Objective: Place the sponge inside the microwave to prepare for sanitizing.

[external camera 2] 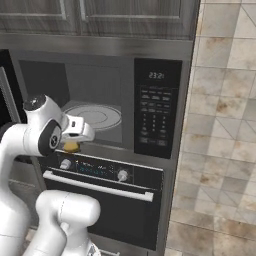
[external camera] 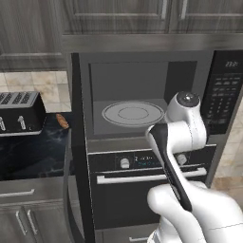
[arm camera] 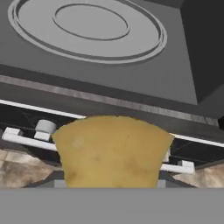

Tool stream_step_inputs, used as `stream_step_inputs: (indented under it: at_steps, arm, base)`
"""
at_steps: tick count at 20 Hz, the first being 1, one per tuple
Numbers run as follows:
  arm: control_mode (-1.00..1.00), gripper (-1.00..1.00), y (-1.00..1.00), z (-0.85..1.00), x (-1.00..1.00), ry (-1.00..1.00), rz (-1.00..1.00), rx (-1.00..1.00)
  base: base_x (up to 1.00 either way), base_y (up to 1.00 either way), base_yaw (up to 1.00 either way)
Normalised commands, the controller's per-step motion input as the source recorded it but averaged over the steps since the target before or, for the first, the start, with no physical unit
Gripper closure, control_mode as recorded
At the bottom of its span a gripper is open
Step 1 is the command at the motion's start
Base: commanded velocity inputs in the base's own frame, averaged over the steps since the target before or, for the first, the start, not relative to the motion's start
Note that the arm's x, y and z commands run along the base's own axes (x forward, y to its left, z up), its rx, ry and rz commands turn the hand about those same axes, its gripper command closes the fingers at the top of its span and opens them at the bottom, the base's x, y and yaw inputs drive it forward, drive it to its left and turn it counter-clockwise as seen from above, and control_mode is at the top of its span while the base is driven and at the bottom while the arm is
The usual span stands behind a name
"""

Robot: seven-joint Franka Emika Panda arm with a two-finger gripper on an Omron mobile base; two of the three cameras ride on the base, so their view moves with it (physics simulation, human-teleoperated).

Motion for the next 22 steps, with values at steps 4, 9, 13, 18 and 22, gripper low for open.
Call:
stream_step_inputs:
  at_steps: [4,9,13,18,22]
  arm:
    - [-1.00,1.00,0.01,0.18,0.28,0.00,0.00,0.03]
    - [-1.00,1.00,0.06,0.25,0.12,0.00,0.00,0.14]
    - [-1.00,1.00,0.16,0.32,0.26,0.00,0.00,0.00]
    - [-1.00,1.00,0.04,0.12,0.41,-0.05,0.00,0.00]
    - [-1.00,1.00,0.02,0.05,0.49,0.00,0.01,0.01]
  base:
    - [0.00,0.00,0.00]
    - [0.00,0.00,0.00]
    - [0.00,0.00,0.00]
    - [0.00,0.00,0.00]
    - [0.00,0.00,0.00]
